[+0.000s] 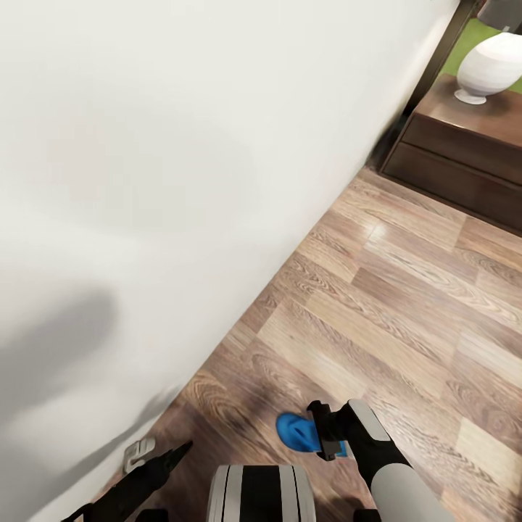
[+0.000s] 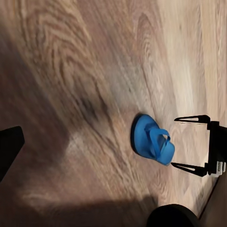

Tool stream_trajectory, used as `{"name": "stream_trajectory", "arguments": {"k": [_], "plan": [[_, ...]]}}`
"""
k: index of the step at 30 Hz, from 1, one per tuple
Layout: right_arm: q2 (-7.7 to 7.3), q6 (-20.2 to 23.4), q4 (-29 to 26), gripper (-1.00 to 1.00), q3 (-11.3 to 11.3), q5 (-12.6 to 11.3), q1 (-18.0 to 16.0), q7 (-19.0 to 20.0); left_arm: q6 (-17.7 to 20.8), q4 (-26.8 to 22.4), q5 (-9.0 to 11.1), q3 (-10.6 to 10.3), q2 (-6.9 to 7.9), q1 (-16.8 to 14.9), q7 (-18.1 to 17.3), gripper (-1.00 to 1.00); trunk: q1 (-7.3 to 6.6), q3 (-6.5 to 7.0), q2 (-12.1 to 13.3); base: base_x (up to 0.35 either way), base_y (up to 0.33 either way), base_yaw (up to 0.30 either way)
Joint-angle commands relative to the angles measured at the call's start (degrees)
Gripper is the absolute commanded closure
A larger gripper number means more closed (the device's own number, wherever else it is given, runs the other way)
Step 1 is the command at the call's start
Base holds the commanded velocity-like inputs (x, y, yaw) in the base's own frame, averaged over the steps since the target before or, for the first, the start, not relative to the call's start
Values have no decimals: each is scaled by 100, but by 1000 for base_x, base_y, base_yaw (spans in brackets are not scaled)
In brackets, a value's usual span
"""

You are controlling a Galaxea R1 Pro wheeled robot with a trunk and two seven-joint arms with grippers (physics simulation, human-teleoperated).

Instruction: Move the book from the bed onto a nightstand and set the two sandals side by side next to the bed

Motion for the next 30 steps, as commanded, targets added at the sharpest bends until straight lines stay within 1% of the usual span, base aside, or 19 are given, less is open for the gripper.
{"name": "stream_trajectory", "arguments": {"k": [1,13,24,30], "plan": [[7,37,-13,-100,-36,3,-2,-31,53,0,53,4,-2,-2,-9,-100,1,-3,-1,141,54,0],[7,37,-14,-100,-36,3,-2,-31,53,4,53,4,-4,-2,-9,-100,1,-3,-1,26,10,0],[7,37,-14,-100,-36,3,-1,-31,53,44,53,4,-5,-2,-1,-100,30,-247,-16,0,0,0],[7,37,-15,-100,-36,3,-2,-31,53,46,53,4,-5,-2,-1,-100,30,-247,-16,0,0,0]]}}
